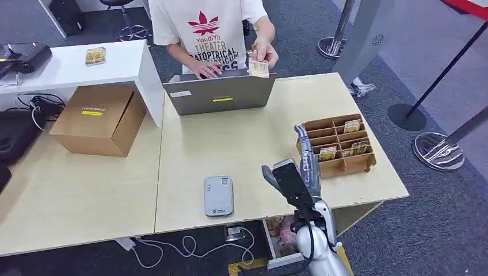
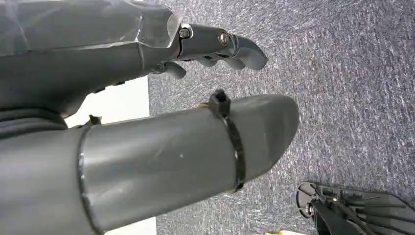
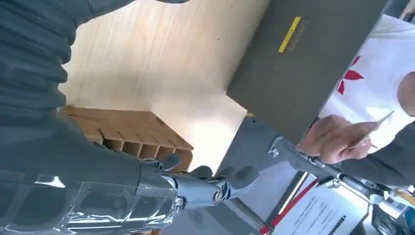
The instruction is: Pass the card to the sensor for recognition and then transmit it.
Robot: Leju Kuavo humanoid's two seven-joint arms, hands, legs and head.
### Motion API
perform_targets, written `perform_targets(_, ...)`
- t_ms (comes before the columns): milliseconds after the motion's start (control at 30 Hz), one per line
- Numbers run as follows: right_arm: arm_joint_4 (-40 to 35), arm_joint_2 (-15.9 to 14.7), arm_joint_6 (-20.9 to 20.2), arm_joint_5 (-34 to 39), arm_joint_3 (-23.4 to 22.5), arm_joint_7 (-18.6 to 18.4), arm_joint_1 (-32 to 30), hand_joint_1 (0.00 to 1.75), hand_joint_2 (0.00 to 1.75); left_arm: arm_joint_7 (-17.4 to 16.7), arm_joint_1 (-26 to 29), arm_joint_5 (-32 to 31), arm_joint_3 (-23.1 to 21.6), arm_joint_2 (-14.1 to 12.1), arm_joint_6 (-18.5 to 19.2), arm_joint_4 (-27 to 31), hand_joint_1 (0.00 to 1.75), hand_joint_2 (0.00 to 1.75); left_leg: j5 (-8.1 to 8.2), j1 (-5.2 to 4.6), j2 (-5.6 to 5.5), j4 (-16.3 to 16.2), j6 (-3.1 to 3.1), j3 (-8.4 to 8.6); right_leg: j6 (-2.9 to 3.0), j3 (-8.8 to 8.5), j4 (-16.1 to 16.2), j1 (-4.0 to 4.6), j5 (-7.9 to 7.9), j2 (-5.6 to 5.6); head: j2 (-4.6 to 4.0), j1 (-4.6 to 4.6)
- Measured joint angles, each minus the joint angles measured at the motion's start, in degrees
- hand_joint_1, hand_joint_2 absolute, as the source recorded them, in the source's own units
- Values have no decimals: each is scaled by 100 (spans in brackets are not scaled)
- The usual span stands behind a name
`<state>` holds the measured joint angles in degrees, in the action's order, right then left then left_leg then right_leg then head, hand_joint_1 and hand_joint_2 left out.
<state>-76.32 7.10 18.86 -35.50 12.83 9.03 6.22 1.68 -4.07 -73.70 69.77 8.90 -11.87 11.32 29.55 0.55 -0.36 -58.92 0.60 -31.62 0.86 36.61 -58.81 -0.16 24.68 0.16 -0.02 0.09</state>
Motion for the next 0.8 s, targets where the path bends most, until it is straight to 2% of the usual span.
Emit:
perform_targets(133, 0, -18, 357, -300, 107, 136, 119, 0, 175, 48, 4, -29, 2, 0, 0, 0, 0, 0, 0, 0, 2, 0, 0, 1, 1, 0, 0, 0, -1, 3, 0, 0)
perform_targets(400, 41, -155, 957, -970, 278, 144, 551, 0, 175, 168, 3, -249, -13, -4, 101, 0, 0, 0, 0, -1, 4, 0, 0, 1, 1, 0, 0, 0, -2, 3, 0, 0)
perform_targets(800, 478, -363, 1289, -1326, 400, 122, 1037, 0, 175, 199, -17, -396, -120, -11, 168, 0, 0, 0, -1, 0, 3, 0, 0, 3, 1, 0, 0, 0, -2, 2, 0, -2)
